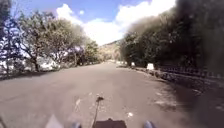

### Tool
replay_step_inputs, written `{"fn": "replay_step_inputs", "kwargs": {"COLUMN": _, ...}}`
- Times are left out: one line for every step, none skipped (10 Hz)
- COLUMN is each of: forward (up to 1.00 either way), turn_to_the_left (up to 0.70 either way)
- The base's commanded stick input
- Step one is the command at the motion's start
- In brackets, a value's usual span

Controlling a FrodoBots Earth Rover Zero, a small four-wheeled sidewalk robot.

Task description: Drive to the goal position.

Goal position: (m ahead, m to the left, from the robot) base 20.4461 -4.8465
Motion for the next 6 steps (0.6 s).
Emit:
{"fn": "replay_step_inputs", "kwargs": {"forward": 0.70, "turn_to_the_left": 0.00}}
{"fn": "replay_step_inputs", "kwargs": {"forward": 0.70, "turn_to_the_left": 0.00}}
{"fn": "replay_step_inputs", "kwargs": {"forward": 0.70, "turn_to_the_left": 0.00}}
{"fn": "replay_step_inputs", "kwargs": {"forward": 0.70, "turn_to_the_left": 0.00}}
{"fn": "replay_step_inputs", "kwargs": {"forward": 0.70, "turn_to_the_left": 0.00}}
{"fn": "replay_step_inputs", "kwargs": {"forward": 0.70, "turn_to_the_left": 0.00}}
